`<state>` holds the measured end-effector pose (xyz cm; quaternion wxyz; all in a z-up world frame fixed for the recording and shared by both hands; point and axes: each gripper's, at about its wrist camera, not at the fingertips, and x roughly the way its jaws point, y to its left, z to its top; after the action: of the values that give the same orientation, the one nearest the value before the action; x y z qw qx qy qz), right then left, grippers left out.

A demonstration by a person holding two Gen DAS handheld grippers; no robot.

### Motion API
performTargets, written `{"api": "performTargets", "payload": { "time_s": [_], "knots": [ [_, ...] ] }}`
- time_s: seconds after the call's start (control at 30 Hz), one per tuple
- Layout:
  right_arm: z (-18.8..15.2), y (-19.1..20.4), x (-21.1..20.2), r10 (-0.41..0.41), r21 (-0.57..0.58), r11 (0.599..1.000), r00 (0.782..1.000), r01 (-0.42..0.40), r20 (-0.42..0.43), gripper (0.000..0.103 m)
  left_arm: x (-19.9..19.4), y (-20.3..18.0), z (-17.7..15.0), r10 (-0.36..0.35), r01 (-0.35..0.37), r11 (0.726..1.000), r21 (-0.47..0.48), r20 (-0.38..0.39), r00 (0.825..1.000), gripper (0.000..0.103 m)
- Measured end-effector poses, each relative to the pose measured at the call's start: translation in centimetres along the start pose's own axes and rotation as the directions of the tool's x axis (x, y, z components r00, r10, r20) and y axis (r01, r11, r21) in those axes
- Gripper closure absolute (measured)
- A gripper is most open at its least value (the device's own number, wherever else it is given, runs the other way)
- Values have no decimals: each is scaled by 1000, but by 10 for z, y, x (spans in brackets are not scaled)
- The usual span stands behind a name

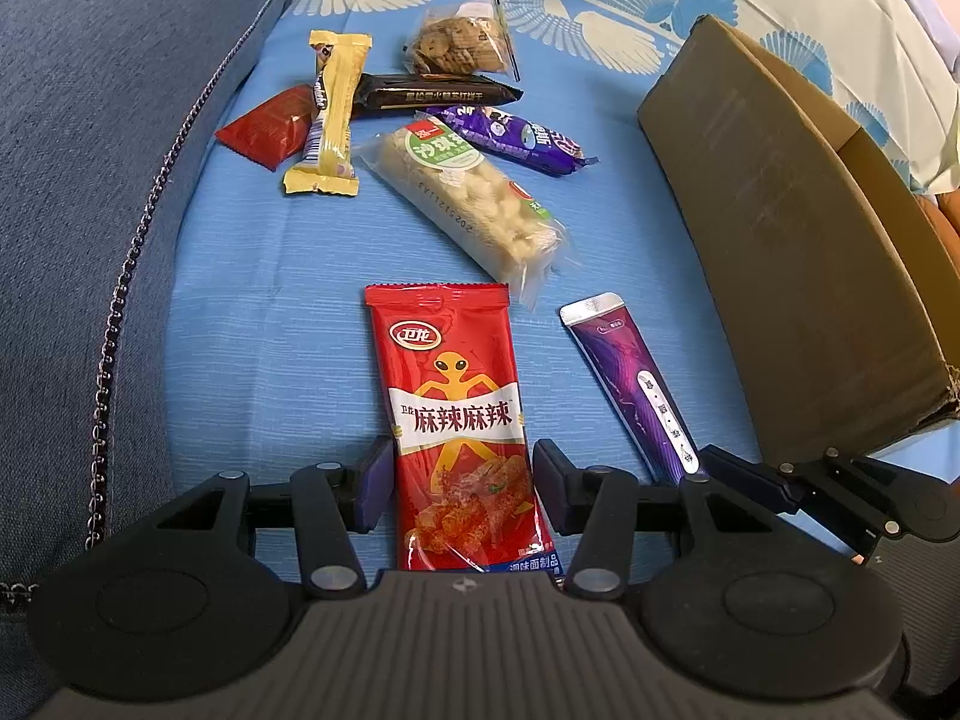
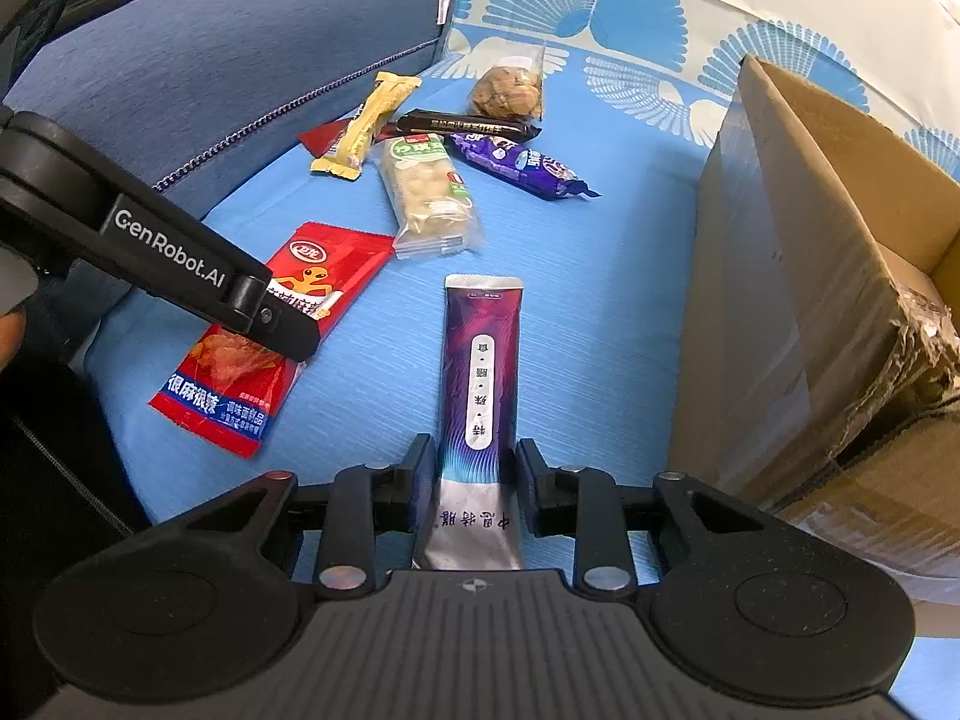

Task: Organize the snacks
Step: 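Grasp the red spicy strip packet with the left tool, then lift the red packet with the left tool while the right tool carries the purple tube to the box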

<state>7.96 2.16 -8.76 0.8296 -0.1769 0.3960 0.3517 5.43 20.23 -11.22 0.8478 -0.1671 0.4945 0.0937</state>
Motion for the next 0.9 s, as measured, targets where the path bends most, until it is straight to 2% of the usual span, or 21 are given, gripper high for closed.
{"api": "performTargets", "payload": {
  "time_s": [0.4, 0.6, 0.9],
  "knots": [
    [0, -1, -3, 3, -3, 1000, 1000, -3, 15, 79, -2, 1, 0, -2, 2, 1000, -5, 8, 1000, 53],
    [3, -3, -12, -6, 17, 1000, 997, 5, 71, 81, -6, 4, -1, -26, 27, 1000, -8, 19, 999, 57],
    [9, -6, -22, -11, 57, 998, 988, 2, 151, 82, -25, 9, -5, -83, 86, 996, -25, 121, 989, 58]
  ]
}}
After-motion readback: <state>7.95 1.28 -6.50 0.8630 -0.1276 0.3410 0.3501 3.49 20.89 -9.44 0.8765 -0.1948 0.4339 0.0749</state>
